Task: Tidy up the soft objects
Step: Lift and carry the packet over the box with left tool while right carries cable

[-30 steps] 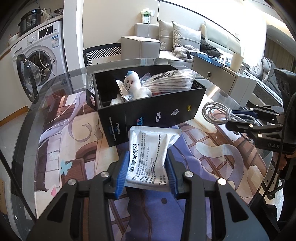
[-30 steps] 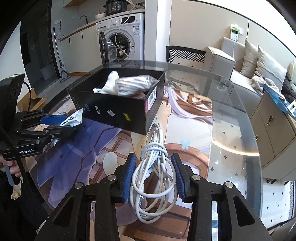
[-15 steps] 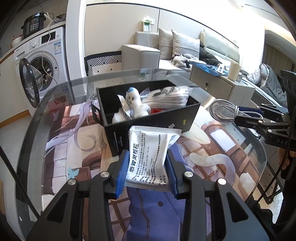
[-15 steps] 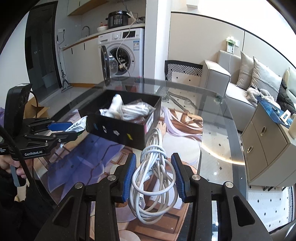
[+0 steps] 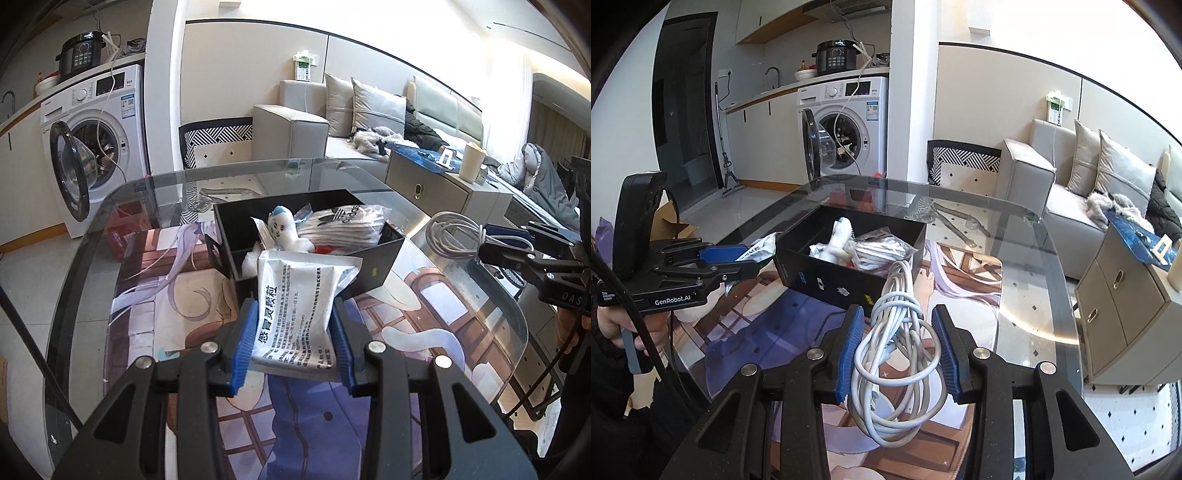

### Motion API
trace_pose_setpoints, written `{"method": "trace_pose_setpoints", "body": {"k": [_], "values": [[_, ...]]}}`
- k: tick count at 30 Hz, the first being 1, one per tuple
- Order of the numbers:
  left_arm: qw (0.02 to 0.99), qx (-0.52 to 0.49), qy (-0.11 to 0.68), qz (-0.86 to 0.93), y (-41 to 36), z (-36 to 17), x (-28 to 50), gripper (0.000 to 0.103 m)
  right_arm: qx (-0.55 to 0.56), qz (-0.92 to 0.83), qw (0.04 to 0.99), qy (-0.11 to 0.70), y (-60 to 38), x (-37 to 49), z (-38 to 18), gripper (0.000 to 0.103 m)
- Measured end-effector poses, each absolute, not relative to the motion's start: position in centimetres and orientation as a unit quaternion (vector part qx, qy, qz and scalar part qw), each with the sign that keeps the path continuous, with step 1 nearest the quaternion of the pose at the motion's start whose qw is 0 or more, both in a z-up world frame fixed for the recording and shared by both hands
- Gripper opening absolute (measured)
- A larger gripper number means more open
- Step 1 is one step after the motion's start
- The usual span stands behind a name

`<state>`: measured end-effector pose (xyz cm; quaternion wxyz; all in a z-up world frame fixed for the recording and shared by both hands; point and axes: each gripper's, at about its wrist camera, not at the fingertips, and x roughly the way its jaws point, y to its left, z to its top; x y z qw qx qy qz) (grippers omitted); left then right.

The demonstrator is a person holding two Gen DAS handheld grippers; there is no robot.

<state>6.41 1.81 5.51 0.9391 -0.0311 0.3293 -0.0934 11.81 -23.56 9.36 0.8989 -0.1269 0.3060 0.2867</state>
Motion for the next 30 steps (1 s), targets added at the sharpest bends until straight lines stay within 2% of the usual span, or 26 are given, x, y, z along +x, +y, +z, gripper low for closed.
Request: {"method": "trace_pose_setpoints", "body": {"k": [30], "values": [[0.95, -0.035, 0.304, -0.066, 1.9, 7.7, 10.1, 0.038, -0.122, 0.317, 0.901, 0.271, -20.0, 14.8, 12.1, 0.038]]}}
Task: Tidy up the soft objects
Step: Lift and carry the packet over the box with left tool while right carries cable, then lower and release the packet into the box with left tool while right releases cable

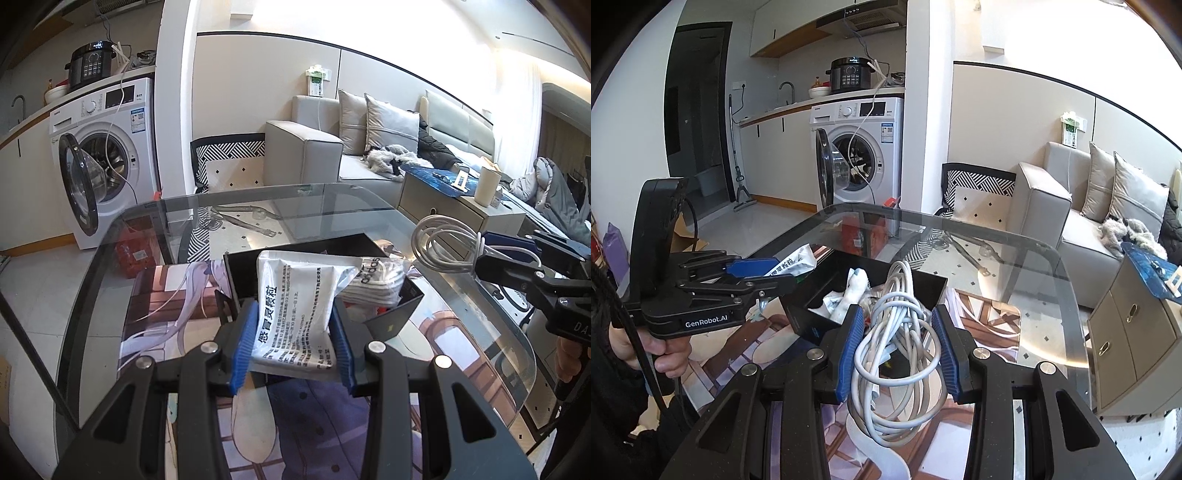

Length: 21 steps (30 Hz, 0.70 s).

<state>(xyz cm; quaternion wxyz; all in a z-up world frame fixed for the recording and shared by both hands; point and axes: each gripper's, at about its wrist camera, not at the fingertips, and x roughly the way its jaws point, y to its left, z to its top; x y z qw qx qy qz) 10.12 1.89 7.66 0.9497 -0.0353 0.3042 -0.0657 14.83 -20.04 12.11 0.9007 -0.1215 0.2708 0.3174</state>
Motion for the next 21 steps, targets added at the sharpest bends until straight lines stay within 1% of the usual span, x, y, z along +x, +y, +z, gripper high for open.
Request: {"method": "trace_pose_setpoints", "body": {"k": [21], "values": [[0.949, -0.039, 0.309, -0.052, 2.1, 7.7, 12.8, 0.038, -0.136, 0.329, 0.89, 0.285, -17.5, 18.3, 11.9, 0.038]]}}
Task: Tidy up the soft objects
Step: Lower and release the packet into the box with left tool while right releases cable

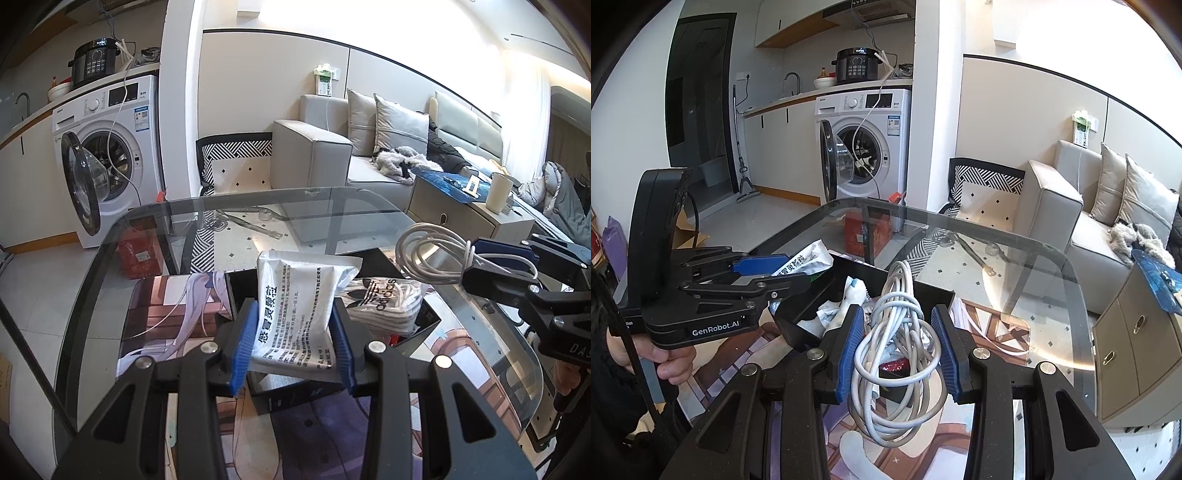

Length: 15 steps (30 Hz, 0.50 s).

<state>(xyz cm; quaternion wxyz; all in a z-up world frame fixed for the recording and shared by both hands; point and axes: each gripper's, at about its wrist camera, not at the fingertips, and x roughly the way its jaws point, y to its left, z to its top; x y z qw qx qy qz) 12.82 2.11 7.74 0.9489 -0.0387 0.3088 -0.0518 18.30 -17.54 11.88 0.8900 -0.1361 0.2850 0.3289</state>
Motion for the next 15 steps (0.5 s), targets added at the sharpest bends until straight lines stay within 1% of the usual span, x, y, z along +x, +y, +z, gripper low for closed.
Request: {"method": "trace_pose_setpoints", "body": {"k": [15], "values": [[0.943, -0.053, 0.325, -0.044, 2.2, 6.3, 15.4, 0.038, -0.143, 0.342, 0.876, 0.309, -15.4, 21.3, 10.6, 0.038]]}}
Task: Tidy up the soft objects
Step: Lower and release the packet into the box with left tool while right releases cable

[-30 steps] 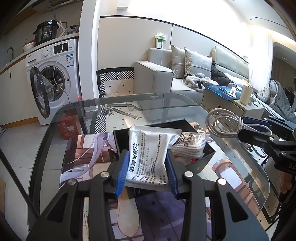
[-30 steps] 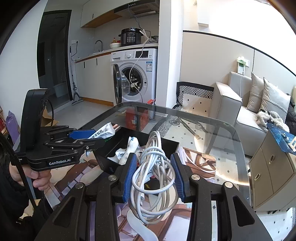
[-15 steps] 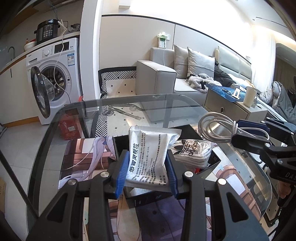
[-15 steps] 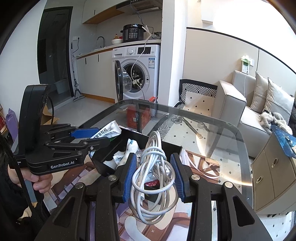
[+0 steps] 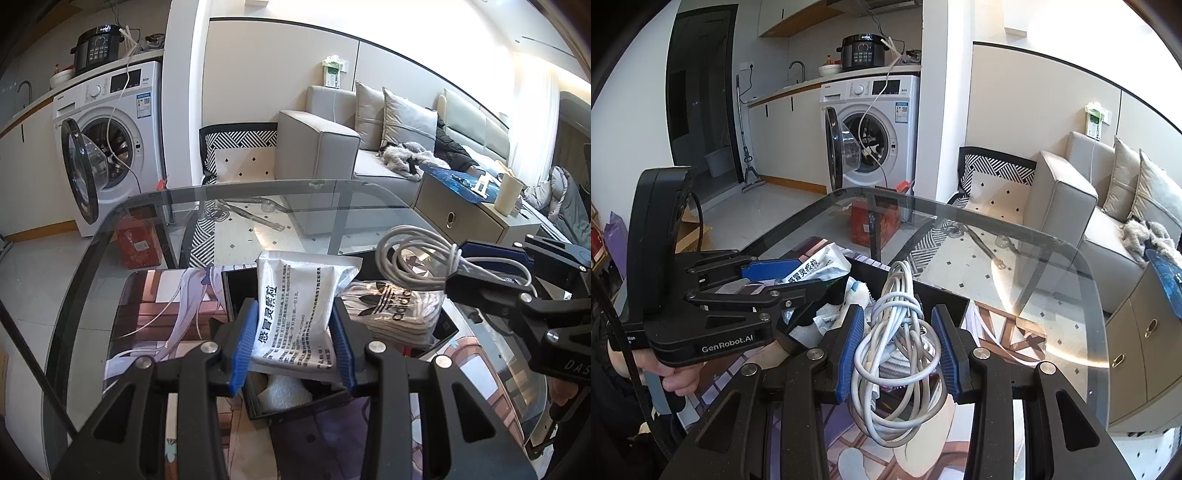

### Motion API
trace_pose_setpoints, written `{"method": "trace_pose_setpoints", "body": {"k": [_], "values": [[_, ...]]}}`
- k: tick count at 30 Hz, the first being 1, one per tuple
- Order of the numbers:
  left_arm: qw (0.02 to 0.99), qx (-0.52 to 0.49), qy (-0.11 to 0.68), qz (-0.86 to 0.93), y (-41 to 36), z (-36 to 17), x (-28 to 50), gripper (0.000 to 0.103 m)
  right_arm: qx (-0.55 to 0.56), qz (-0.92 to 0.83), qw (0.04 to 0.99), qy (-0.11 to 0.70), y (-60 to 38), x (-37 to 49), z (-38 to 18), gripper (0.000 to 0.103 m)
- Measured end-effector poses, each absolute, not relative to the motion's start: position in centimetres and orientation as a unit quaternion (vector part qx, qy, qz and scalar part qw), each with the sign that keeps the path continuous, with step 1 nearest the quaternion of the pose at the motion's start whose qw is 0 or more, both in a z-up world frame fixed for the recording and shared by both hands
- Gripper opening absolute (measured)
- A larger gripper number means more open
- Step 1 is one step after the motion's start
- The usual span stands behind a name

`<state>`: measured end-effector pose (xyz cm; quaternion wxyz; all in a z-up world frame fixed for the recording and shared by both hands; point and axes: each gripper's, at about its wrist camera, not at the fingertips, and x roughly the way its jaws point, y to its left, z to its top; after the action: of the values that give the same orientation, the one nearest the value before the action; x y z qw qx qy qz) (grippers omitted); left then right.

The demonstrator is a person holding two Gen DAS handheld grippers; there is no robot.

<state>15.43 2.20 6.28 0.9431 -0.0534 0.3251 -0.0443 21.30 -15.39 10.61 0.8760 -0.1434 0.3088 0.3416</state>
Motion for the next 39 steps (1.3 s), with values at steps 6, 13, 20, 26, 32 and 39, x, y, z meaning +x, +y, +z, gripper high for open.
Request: {"method": "trace_pose_setpoints", "body": {"k": [6, 13, 20, 26, 32, 39], "values": [[0.941, -0.055, 0.331, -0.042, 2.1, 5.7, 16.1, 0.038, -0.142, 0.347, 0.869, 0.322, -14.5, 22.5, 9.7, 0.038], [0.939, -0.051, 0.337, -0.039, 1.9, 5.1, 17.2, 0.038, -0.143, 0.352, 0.863, 0.333, -13.4, 23.6, 8.8, 0.038], [0.94, -0.043, 0.336, -0.038, 1.5, 4.9, 17.6, 0.038, -0.143, 0.357, 0.856, 0.346, -12.2, 24.8, 7.6, 0.038], [0.941, -0.025, 0.335, -0.033, 1.2, 4.6, 17.6, 0.037, -0.137, 0.359, 0.853, 0.353, -11.8, 25.6, 6.9, 0.038], [0.941, -0.021, 0.337, -0.035, 0.9, 4.3, 17.5, 0.037, -0.128, 0.363, 0.85, 0.359, -12.0, 26.1, 6.5, 0.038], [0.941, -0.009, 0.337, -0.037, 0.6, 3.9, 17.2, 0.037, -0.116, 0.368, 0.847, 0.367, -12.3, 26.5, 6.0, 0.039]]}}
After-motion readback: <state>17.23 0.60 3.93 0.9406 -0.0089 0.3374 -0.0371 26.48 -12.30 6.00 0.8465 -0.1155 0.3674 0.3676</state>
